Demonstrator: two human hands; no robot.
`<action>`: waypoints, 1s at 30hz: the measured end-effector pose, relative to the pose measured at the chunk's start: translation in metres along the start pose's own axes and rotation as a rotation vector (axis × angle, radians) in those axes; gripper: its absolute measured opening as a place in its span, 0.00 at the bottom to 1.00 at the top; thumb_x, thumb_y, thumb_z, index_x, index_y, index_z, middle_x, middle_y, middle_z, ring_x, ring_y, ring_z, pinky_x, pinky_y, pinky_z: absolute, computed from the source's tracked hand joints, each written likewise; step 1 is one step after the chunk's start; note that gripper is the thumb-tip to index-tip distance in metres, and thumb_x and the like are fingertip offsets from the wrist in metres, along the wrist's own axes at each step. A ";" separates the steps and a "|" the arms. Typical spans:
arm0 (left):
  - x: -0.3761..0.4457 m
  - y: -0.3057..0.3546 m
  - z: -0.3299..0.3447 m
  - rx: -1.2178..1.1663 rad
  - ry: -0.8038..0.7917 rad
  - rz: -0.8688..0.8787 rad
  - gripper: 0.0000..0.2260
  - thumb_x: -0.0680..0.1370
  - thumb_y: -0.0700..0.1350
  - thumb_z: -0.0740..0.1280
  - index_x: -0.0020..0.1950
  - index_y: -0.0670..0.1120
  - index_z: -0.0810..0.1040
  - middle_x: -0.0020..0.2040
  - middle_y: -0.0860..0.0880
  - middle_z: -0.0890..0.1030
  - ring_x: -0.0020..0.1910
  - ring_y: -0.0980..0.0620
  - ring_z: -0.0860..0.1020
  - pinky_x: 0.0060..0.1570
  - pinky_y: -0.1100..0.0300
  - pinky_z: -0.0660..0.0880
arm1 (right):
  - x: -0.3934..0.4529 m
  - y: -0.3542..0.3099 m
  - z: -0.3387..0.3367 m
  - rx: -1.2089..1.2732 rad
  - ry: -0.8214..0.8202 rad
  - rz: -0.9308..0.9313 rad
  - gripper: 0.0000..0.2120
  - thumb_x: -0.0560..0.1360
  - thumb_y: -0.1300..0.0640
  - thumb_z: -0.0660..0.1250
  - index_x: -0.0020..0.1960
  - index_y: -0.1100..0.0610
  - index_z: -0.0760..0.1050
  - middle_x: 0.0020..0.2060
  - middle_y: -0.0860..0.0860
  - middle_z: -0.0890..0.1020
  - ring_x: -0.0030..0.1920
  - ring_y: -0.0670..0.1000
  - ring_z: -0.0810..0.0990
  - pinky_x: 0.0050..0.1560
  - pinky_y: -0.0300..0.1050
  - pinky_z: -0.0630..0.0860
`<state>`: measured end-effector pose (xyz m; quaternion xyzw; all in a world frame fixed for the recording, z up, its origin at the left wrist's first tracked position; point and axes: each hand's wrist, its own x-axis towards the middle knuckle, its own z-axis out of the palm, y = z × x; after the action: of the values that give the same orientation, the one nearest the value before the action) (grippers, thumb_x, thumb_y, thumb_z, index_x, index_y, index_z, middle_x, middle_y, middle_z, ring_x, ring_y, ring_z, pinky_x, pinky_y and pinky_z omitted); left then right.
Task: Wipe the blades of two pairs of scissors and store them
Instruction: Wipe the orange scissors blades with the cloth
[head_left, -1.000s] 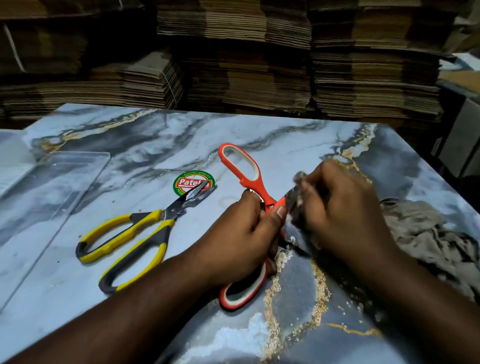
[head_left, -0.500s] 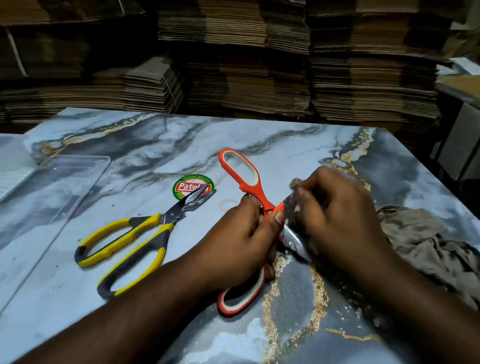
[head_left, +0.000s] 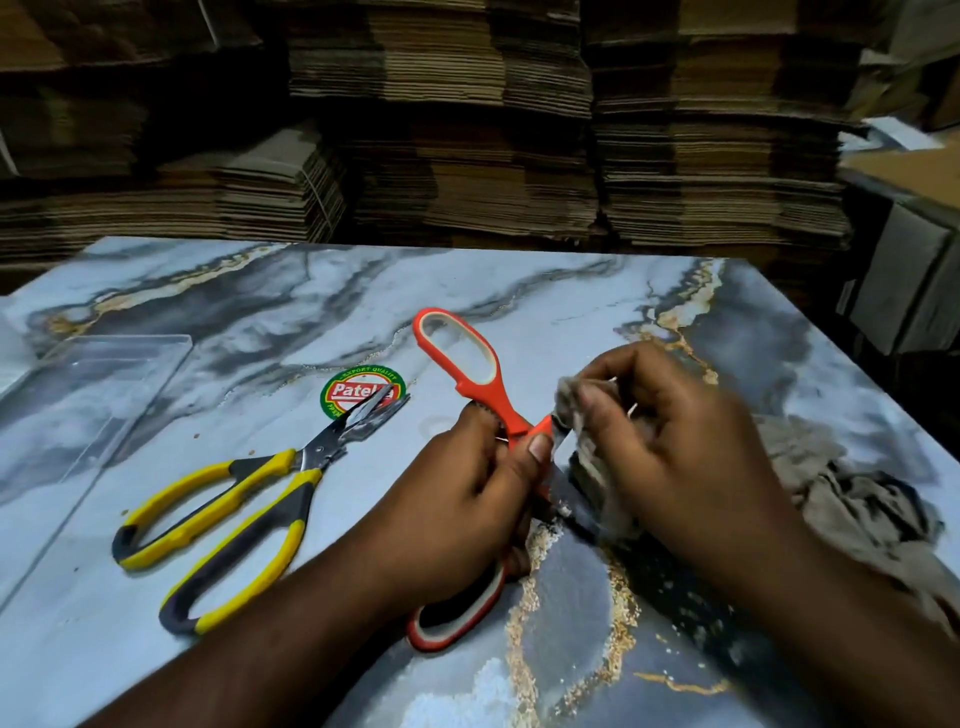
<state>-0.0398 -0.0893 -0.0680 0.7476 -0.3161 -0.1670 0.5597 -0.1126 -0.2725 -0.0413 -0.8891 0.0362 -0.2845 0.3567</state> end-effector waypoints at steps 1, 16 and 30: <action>0.000 -0.001 0.000 0.001 0.001 0.002 0.13 0.82 0.60 0.61 0.51 0.51 0.70 0.32 0.47 0.81 0.30 0.42 0.82 0.39 0.34 0.80 | -0.002 -0.003 0.003 -0.113 0.015 -0.033 0.01 0.82 0.50 0.69 0.53 0.46 0.77 0.40 0.41 0.83 0.41 0.42 0.81 0.37 0.34 0.72; 0.001 -0.002 -0.003 -0.075 -0.061 -0.020 0.17 0.82 0.58 0.60 0.51 0.43 0.67 0.31 0.46 0.81 0.28 0.41 0.82 0.35 0.44 0.80 | -0.001 0.004 0.004 -0.146 -0.007 -0.074 0.05 0.77 0.51 0.69 0.50 0.50 0.82 0.43 0.41 0.83 0.45 0.41 0.81 0.42 0.44 0.76; 0.002 0.000 -0.005 0.022 -0.061 -0.025 0.16 0.86 0.57 0.60 0.48 0.45 0.66 0.31 0.46 0.82 0.29 0.41 0.84 0.38 0.42 0.80 | -0.002 -0.002 0.005 0.095 -0.158 0.090 0.04 0.80 0.54 0.74 0.48 0.45 0.84 0.43 0.40 0.87 0.43 0.44 0.86 0.44 0.55 0.83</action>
<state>-0.0351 -0.0863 -0.0665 0.7520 -0.3255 -0.1931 0.5396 -0.1122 -0.2676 -0.0441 -0.8884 0.0345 -0.1984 0.4126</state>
